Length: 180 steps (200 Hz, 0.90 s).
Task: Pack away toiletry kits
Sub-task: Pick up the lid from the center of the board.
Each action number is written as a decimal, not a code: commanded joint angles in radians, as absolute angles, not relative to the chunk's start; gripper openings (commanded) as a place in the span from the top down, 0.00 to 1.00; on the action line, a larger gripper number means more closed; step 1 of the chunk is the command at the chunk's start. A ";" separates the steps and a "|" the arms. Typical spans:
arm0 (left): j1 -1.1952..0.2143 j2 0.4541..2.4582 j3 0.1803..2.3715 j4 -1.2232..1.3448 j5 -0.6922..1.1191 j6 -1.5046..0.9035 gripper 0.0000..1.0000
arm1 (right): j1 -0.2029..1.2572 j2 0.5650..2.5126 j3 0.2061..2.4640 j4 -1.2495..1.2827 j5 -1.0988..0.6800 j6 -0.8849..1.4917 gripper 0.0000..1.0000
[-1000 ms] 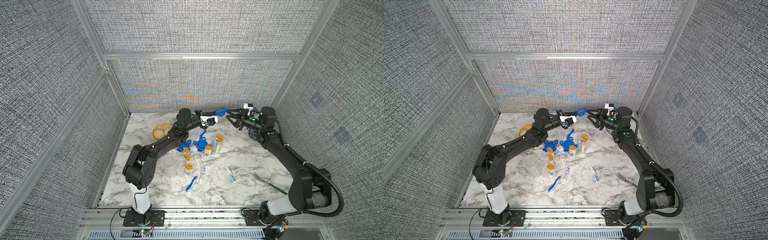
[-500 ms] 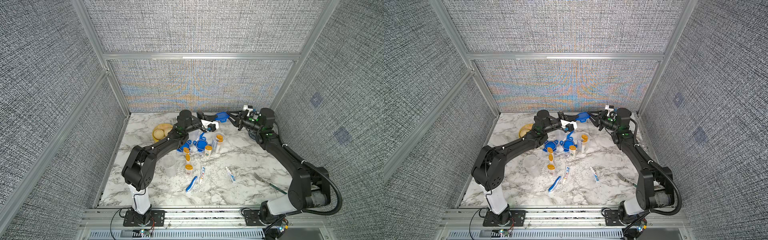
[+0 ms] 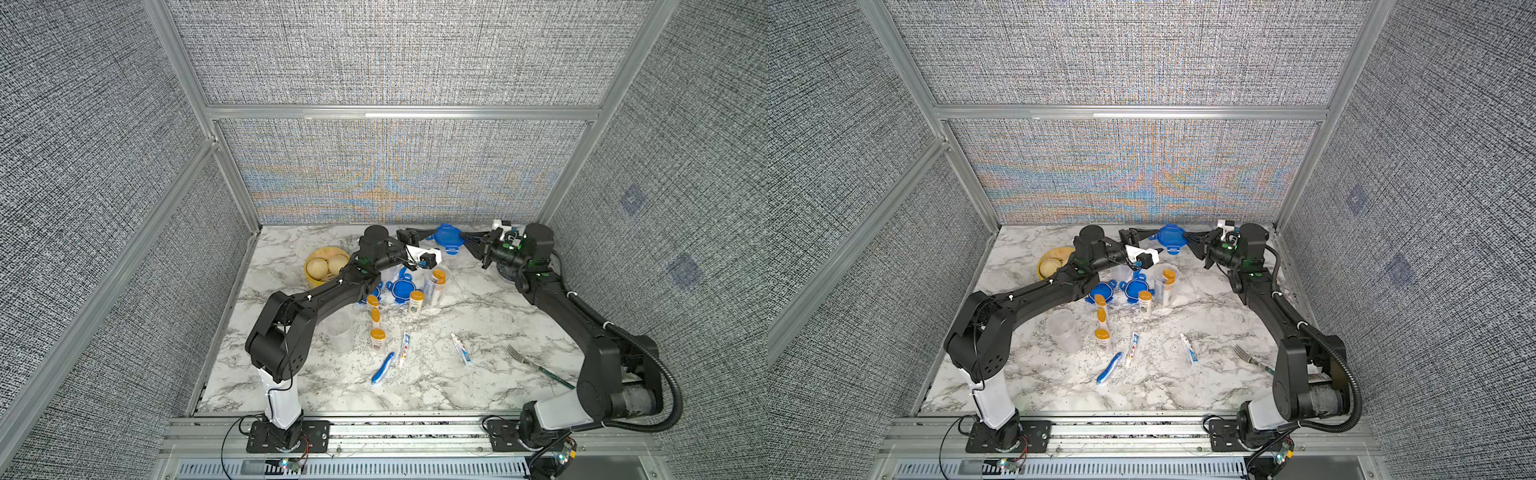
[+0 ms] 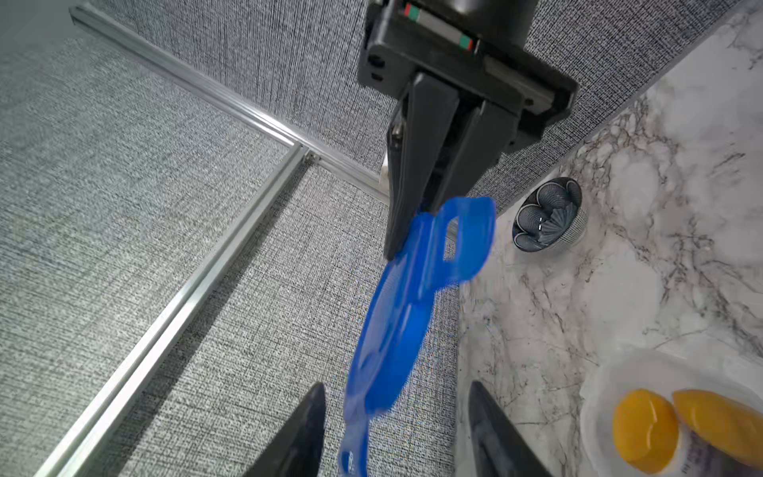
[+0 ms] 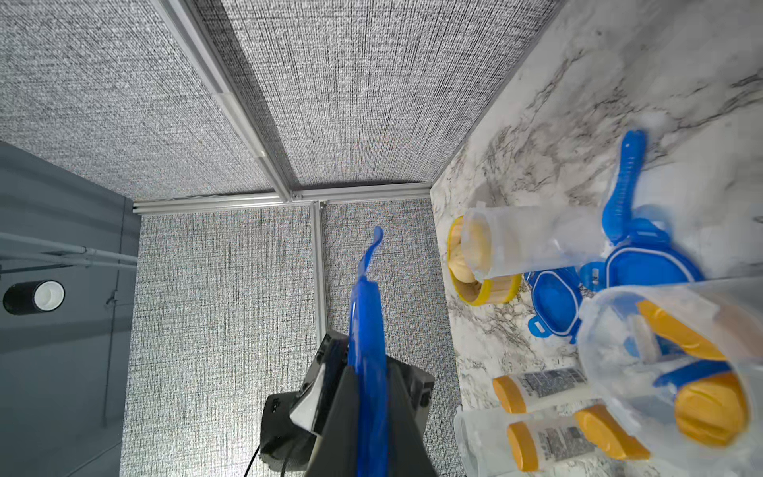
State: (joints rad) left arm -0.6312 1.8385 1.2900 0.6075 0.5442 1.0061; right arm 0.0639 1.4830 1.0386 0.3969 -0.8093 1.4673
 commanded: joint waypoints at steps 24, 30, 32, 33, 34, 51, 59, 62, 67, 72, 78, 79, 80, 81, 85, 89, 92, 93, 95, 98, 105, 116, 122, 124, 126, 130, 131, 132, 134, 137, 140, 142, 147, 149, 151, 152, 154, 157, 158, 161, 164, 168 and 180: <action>-0.619 1.722 1.170 0.636 0.484 0.780 0.32 | 0.035 1.476 1.044 0.303 -0.907 1.281 1.00; -0.618 1.705 1.154 0.634 0.474 0.748 0.31 | 0.034 1.475 1.042 0.297 -0.909 1.260 1.00; -0.618 1.699 1.146 0.632 0.468 0.737 0.31 | 0.035 1.475 1.040 0.294 -0.911 1.253 1.00; -0.618 1.697 1.143 0.631 0.467 0.733 0.31 | 0.033 1.474 1.039 0.294 -0.913 1.251 1.00; -0.618 1.694 1.141 0.631 0.466 0.731 0.31 | 0.034 1.475 1.039 0.293 -0.913 1.248 1.00; -0.618 1.657 1.113 0.601 0.430 0.624 0.27 | 0.037 1.482 1.036 0.292 -0.943 1.201 1.00; -0.618 1.640 1.111 0.564 0.413 0.576 0.26 | 0.032 1.489 1.048 0.273 -0.970 1.162 1.00; -0.618 1.635 1.109 0.551 0.408 0.557 0.26 | 0.030 1.492 1.057 0.259 -0.980 1.143 1.00; -0.618 1.625 1.108 0.531 0.396 0.527 0.25 | 0.030 1.496 1.071 0.228 -0.997 1.106 1.00; -0.618 1.617 1.108 0.515 0.382 0.498 0.23 | 0.029 1.501 1.090 0.196 -1.013 1.057 1.00; -0.619 1.609 1.106 0.499 0.367 0.465 0.17 | 0.028 1.509 1.119 0.131 -1.028 0.988 1.00; -0.619 1.608 1.106 0.496 0.365 0.459 0.16 | 0.028 1.511 1.125 0.119 -1.030 0.978 1.00; -0.619 1.607 1.106 0.494 0.364 0.454 0.15 | 0.028 1.513 1.131 0.098 -1.033 0.973 1.00; -0.618 1.606 1.106 0.491 0.362 0.449 0.15 | 0.028 1.514 1.137 0.088 -1.036 0.949 1.00; -0.619 1.601 1.108 0.478 0.355 0.430 0.12 | 0.029 1.522 1.160 0.034 -1.047 0.889 1.00; -0.618 1.597 1.110 0.462 0.352 0.417 0.10 | 0.027 1.530 1.183 -0.014 -1.063 0.837 1.00; -0.619 1.596 1.114 0.449 0.349 0.410 0.10 | 0.027 1.539 1.199 -0.057 -1.075 0.801 1.00; -0.619 1.595 1.115 0.445 0.348 0.408 0.10 | 0.027 1.541 1.205 -0.069 -1.078 0.788 1.00; -0.620 1.593 1.118 0.436 0.345 0.404 0.09 | 0.026 1.545 1.215 -0.091 -1.084 0.769 1.00; -0.620 1.592 1.123 0.423 0.343 0.396 0.09 | 0.026 1.552 1.228 -0.115 -1.093 0.739 1.00; -0.620 1.593 1.135 0.390 0.331 0.376 0.09 | 0.025 1.571 1.256 -0.169 -1.109 0.680 1.00; -0.619 1.597 1.170 0.319 0.313 0.349 0.09 | 0.023 1.600 1.291 -0.231 -1.144 0.609 1.00; -0.620 1.600 1.190 0.282 0.303 0.338 0.09 | 0.019 1.614 1.305 -0.247 -1.157 0.585 1.00; -0.620 1.602 1.196 0.272 0.300 0.335 0.09 | 0.018 1.619 1.310 -0.254 -1.157 0.575 1.00; -0.620 1.602 1.201 0.261 0.298 0.333 0.09 | 0.017 1.624 1.314 -0.265 -1.158 0.566 1.00; -0.619 1.603 1.209 0.245 0.294 0.330 0.09 | 0.014 1.631 1.324 -0.286 -1.158 0.549 1.00; -0.619 1.602 1.211 0.241 0.293 0.330 0.09 | 0.013 1.633 1.326 -0.289 -1.158 0.544 1.00; -0.620 1.603 1.212 0.238 0.291 0.329 0.09 | 0.012 1.636 1.329 -0.293 -1.158 0.541 1.00; -0.620 1.602 1.214 0.232 0.291 0.330 0.09 | 0.010 1.640 1.333 -0.301 -1.158 0.535 1.00; -0.620 1.600 1.216 0.227 0.289 0.327 0.09 | 0.008 1.644 1.339 -0.312 -1.159 0.522 1.00; -0.620 1.599 1.217 0.223 0.285 0.327 0.09 | 0.007 1.649 1.345 -0.323 -1.161 0.511 1.00; -0.620 1.597 1.216 0.220 0.283 0.327 0.09 | 0.006 1.652 1.348 -0.330 -1.162 0.506 1.00; -0.620 1.591 1.212 0.223 0.282 0.330 0.09 | 0.005 1.656 1.352 -0.341 -1.160 0.498 1.00; -0.620 1.591 1.209 0.225 0.281 0.332 0.09 | 0.004 1.657 1.353 -0.342 -1.159 0.498 1.00; -0.620 1.588 1.205 0.228 0.280 0.334 0.09 | 0.002 1.659 1.353 -0.343 -1.158 0.497 1.00; -0.620 1.586 1.203 0.230 0.280 0.336 0.09 | 0.001 1.659 1.353 -0.343 -1.157 0.498 1.00; -0.620 1.585 1.199 0.233 0.279 0.337 0.09 | 0.000 1.660 1.352 -0.342 -1.157 0.501 1.00; -0.620 1.581 1.194 0.239 0.279 0.338 0.09 | 0.001 1.661 1.348 -0.337 -1.156 0.510 1.00; -0.620 1.580 1.191 0.242 0.278 0.338 0.09 | 0.000 1.660 1.347 -0.332 -1.155 0.510 1.00; -0.620 1.577 1.186 0.248 0.279 0.339 0.09 | 0.000 1.660 1.340 -0.320 -1.155 0.523 1.00; -0.620 1.574 1.181 0.252 0.280 0.338 0.09 | 0.000 1.659 1.334 -0.308 -1.154 0.536 1.00; -0.620 1.571 1.176 0.258 0.281 0.337 0.09 | 0.000 1.657 1.325 -0.282 -1.151 0.562 1.00; -0.620 1.570 1.170 0.262 0.279 0.332 0.09 | 0.001 1.639 1.267 -0.167 -1.121 0.678 1.00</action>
